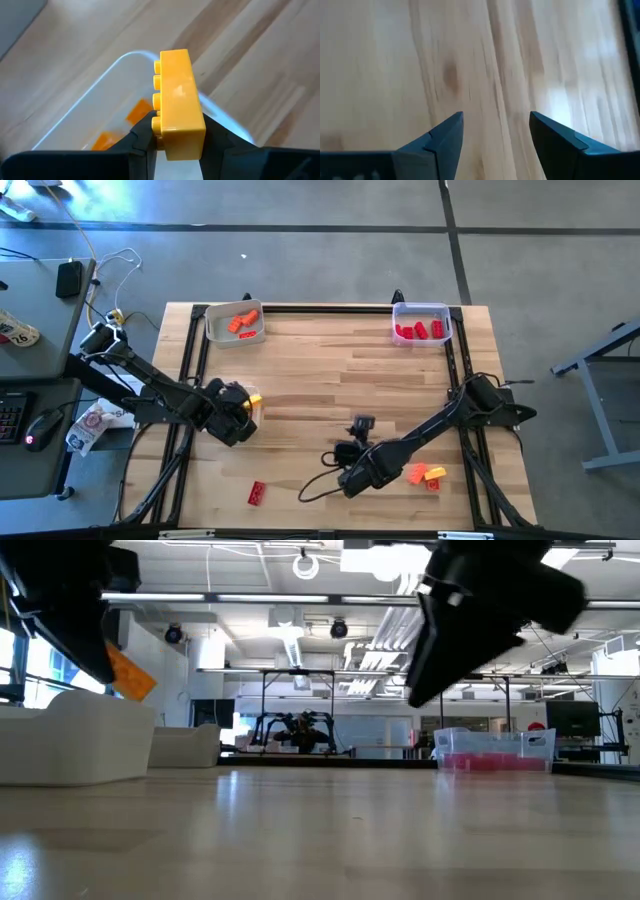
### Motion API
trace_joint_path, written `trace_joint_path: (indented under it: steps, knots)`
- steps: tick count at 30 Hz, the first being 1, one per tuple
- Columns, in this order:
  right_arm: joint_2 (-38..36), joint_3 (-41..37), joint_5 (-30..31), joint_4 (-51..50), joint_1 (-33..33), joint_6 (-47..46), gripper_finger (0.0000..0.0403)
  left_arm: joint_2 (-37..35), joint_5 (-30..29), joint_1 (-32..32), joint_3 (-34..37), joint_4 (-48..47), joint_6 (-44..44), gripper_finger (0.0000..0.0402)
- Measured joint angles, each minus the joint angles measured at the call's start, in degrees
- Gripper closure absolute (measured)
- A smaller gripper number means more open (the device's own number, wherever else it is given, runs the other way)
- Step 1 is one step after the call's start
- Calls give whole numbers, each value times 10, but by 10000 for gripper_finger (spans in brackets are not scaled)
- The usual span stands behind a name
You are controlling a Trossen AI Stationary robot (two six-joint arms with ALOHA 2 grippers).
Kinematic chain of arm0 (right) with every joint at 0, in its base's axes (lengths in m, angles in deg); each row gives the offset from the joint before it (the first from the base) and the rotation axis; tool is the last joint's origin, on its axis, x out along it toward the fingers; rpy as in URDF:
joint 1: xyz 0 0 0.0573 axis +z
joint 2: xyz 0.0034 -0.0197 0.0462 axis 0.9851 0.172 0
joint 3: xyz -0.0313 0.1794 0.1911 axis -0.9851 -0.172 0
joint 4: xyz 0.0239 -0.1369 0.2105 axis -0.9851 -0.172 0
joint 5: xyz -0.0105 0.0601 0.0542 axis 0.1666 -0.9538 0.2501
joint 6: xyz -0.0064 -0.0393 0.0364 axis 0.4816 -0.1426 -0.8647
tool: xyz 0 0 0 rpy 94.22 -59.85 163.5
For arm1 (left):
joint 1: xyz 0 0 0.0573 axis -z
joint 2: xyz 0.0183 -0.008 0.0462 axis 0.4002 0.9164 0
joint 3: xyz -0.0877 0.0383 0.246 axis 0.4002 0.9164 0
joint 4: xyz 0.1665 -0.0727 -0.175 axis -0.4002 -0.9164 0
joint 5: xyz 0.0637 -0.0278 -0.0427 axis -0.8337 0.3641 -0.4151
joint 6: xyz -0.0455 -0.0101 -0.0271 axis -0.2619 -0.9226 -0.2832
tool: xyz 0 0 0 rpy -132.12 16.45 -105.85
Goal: Sort & place blocks by color
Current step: Put the yellow game piece into the white bin
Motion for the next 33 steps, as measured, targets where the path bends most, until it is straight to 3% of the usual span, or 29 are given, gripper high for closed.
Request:
trace_joint_path:
  steps: [11,16,22,33]
  knots:
    - [0,79,-145,-262,26,-113,189,0,36,20,0,-38,-48,320]
    - [0,83,-230,-324,51,-132,189,4,100,21,8,-65,-66,320]
    - [0,83,-295,-349,91,-96,189,5,168,20,47,-62,-67,318]
    - [0,83,-351,-347,142,-87,189,5,184,19,60,-55,-92,278]
